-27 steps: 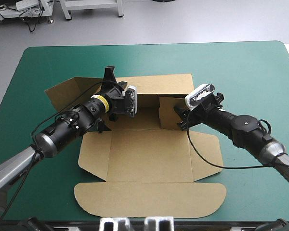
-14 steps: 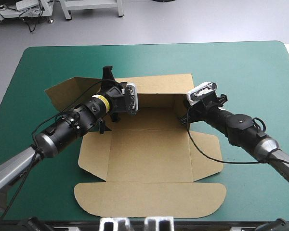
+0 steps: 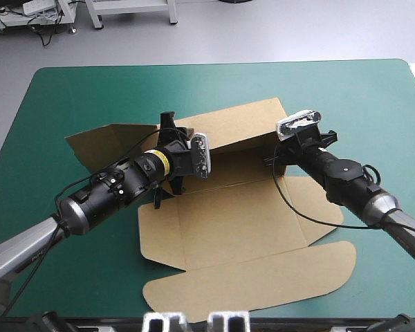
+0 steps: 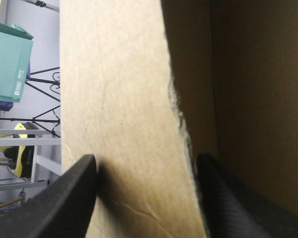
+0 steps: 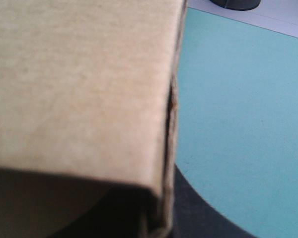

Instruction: Fold the box

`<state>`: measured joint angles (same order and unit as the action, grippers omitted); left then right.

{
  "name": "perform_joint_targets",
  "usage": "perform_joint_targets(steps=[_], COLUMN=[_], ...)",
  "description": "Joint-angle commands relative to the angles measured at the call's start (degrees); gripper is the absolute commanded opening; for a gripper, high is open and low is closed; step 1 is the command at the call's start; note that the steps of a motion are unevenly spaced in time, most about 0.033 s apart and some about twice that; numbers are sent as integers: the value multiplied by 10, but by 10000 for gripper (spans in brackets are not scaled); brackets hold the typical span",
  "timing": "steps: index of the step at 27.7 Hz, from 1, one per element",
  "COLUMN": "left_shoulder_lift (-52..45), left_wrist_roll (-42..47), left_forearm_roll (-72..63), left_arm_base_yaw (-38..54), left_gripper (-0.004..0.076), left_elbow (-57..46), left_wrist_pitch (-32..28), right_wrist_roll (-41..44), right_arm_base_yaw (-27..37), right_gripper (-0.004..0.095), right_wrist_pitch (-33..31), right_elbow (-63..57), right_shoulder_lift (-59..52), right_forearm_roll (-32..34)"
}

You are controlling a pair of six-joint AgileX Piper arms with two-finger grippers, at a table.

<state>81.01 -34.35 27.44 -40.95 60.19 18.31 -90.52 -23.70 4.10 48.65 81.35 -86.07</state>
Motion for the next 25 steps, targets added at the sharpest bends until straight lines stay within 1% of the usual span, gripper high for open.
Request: perform_joint_targets(steps=[1, 4, 7, 9, 10, 11, 12, 15, 16, 17, 19, 21, 24, 25], left_shoulder_lift=[-30, -58, -84, -101, -109, -116, -123, -133, -133, -133, -133, -133, -133, -133], left_wrist_roll=[7, 7, 7, 7, 7, 7, 4, 3, 5, 10, 14, 30, 51, 50], left_forearm_roll=[-75, -93, -103, -129, -144, -155, -168, -170, -172, -173, -173, -173, -185, -219], left_arm_base_yaw=[-12, -13, -29, -49, -62, -73, -84, -104, -104, -102, -102, -102, -82, -52], left_gripper=[442, 442, 442, 426, 406, 375, 325, 98, -14, 21, 16, 16, 17, 17], left_elbow=[7, 7, 7, 7, 7, 7, 7, 9, 12, 22, 41, 67, 106, 128], left_wrist_pitch=[-44, -58, -54, -47, -41, -35, -28, -5, 7, 27, 49, 66, 66, 66], right_wrist_roll=[-19, -19, -19, -19, -19, -19, -19, -19, -19, -19, -19, -19, -11, 25], right_arm_base_yaw=[-5, -5, -5, -5, -5, -5, -5, -5, -4, -2, 1, 11, 32, 45], right_gripper=[-18, -19, -18, -18, -18, -19, -19, -19, -19, -19, -19, -19, -19, -19], right_wrist_pitch=[-5, 4, 7, 8, 8, 8, 8, 6, 6, -4, -24, -67, -146, -185], right_elbow=[34, 34, 35, 40, 43, 46, 48, 53, 54, 55, 55, 55, 57, 58], right_shoulder_lift=[-22, -20, -17, -11, -9, -6, -4, -3, -4, -4, -4, -4, -5, -9], right_forearm_roll=[9, 9, 9, 9, 9, 9, 9, 9, 10, 13, 13, 13, 23, 68])
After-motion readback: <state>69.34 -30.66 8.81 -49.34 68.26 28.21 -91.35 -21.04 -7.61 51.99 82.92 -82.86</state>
